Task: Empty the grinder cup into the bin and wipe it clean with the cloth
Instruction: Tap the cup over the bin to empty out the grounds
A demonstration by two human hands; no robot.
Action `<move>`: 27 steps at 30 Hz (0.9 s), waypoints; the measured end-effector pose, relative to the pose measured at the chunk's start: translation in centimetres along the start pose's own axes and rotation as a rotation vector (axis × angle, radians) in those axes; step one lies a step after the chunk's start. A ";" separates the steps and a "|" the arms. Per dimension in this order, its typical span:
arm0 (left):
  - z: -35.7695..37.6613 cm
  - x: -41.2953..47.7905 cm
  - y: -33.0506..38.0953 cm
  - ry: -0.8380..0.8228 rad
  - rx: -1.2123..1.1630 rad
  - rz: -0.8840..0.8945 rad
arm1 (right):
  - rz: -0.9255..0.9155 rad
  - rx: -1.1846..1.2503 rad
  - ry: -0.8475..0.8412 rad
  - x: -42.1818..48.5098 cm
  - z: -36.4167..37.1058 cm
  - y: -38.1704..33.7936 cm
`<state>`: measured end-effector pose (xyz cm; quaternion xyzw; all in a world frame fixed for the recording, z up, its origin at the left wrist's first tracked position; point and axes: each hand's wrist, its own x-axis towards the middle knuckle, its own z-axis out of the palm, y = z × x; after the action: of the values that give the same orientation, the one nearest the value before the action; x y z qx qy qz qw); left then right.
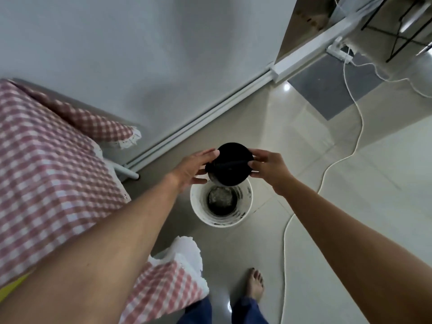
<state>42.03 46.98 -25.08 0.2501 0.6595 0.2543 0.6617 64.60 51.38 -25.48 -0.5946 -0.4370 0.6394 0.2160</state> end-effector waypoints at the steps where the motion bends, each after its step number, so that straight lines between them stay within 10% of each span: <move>1: 0.0 0.4 -0.5 -0.014 -0.007 -0.013 | -0.003 -0.009 -0.012 0.3 0.0 0.5; 27: 2.3 8.3 -12.2 0.110 -0.203 0.023 | 0.053 -0.048 -0.075 8.5 1.6 12.2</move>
<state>44.44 43.39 -39.36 0.1750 0.6628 0.3406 0.6435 64.31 51.30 -40.44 -0.5866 -0.4442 0.6560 0.1681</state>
